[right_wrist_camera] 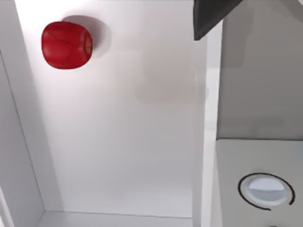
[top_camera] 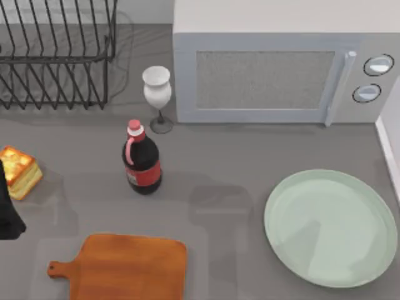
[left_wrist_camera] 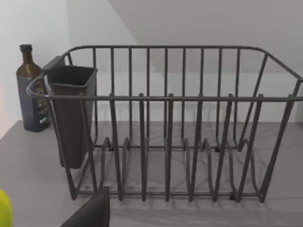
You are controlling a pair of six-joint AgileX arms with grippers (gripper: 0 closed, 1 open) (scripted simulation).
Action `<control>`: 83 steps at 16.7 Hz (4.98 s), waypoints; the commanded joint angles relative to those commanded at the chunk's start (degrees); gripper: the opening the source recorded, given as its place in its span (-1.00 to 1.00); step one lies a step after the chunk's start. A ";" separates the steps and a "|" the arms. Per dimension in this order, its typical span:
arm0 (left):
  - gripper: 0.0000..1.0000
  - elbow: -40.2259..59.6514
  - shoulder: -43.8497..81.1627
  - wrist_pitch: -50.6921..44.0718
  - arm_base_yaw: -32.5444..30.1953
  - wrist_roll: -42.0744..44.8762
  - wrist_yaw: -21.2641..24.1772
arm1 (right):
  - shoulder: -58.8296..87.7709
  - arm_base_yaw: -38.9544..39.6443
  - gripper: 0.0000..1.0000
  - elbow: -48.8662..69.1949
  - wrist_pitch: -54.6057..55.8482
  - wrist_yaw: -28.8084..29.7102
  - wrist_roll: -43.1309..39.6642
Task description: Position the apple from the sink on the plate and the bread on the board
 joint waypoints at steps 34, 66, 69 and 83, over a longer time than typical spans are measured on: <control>1.00 0.00 0.00 0.00 0.00 0.00 0.00 | 81.56 -11.79 1.00 49.64 -21.17 0.19 -11.17; 1.00 0.00 0.00 0.00 0.00 0.00 0.00 | 88.56 -11.87 -1.00 44.81 -9.28 0.26 -11.05; 1.00 0.00 0.00 0.00 0.00 0.00 0.00 | 84.07 -11.78 -1.00 46.09 -12.24 -0.66 -10.54; 1.00 0.00 0.00 0.00 0.00 0.00 0.00 | 74.46 -11.79 -1.00 52.76 -28.93 -0.79 -10.60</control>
